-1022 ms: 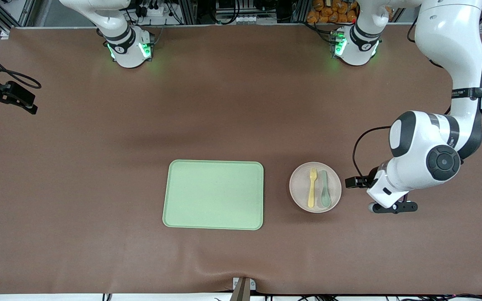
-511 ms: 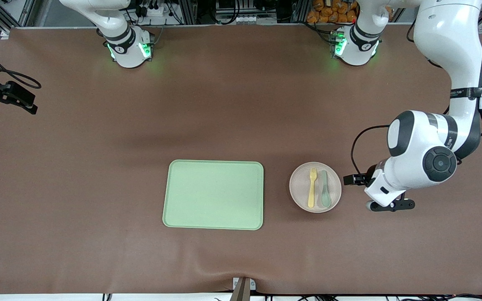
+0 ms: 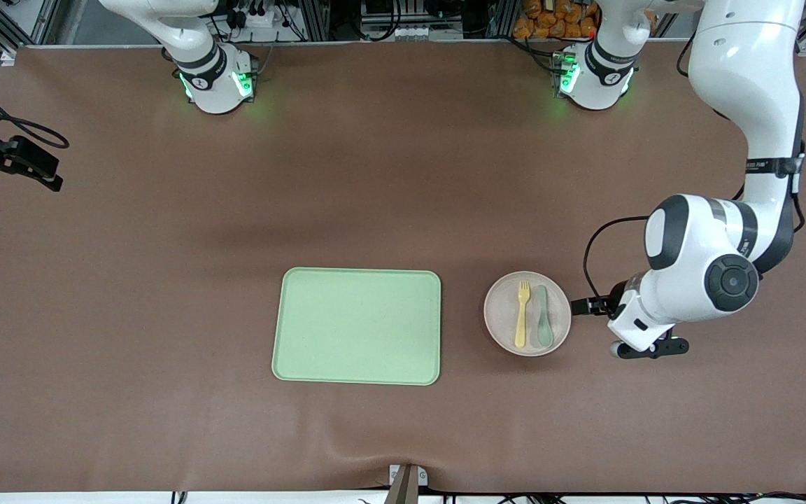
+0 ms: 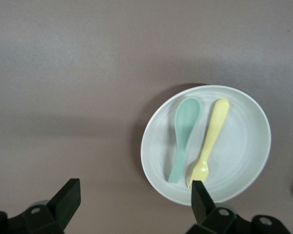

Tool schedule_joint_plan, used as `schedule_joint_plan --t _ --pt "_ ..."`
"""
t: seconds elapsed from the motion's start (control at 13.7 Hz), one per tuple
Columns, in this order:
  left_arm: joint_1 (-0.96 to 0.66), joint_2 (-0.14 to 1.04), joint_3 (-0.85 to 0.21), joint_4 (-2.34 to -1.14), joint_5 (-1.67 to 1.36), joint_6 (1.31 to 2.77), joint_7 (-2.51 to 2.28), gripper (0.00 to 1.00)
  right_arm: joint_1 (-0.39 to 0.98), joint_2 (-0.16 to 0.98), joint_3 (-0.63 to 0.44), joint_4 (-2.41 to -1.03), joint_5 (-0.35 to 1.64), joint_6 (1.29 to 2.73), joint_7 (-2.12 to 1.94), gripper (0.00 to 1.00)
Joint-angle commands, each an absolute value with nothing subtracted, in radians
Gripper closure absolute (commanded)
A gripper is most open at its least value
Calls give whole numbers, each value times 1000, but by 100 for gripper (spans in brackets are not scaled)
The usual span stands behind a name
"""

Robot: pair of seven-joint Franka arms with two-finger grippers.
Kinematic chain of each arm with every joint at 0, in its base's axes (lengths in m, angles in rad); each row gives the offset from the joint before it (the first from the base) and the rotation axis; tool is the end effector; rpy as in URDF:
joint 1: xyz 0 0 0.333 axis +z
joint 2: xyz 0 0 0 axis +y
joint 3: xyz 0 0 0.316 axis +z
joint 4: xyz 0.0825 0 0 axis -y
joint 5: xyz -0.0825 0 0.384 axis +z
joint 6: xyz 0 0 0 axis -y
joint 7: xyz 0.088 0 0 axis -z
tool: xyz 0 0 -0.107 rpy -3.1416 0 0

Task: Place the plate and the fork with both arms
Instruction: 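Lower the left gripper and pinch the white plate's rim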

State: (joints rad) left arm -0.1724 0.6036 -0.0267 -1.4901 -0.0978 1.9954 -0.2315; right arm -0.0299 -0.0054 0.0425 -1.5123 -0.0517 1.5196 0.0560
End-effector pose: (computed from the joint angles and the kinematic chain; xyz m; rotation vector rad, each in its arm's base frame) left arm 0.6840 -0.1411 0.3114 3.0547 0.1239 -0.1803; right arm 0.5481 0.0012 0.6506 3.0893 -0.0716 0.0224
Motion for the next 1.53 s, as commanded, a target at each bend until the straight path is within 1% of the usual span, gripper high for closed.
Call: schedule_joint_plan --t 0.0,0.29,0.66,1.02,1.09,1.17,1.24,1.31,1.46 --pt "-186 684 -25 -1483 -104 2072 -230 0 -31 3 41 -1494 -44 1511 51 0" --pt "-184 752 -25 -1486 -57 2111 -230 0 -28 3 41 -1493 -43 1513 52 0" --pt "-193 759 -25 -1525 -37 2111 -230 0 -28 3 41 -1493 -44 1511 52 0" --pt "-209 775 -25 -1525 -37 2111 -232 0 -28 2 41 -1494 -43 1508 52 0" --pt "-209 778 -25 -1525 -37 2111 -232 12 -28 3 41 -1494 -43 1508 52 0" --pt "-209 778 -25 -1525 -37 2111 -232 41 -29 3 41 -1494 -44 1508 52 0" --pt "-209 779 -25 -1526 -37 2112 -232 63 -28 3 41 -1494 -43 1508 52 0" --pt "-210 781 -25 -1526 -37 2112 -235 79 -28 3 41 -1494 -43 1508 52 0" --pt "-221 792 -25 -1523 -37 2111 -247 100 -28 3 41 -1494 -43 1508 52 0"
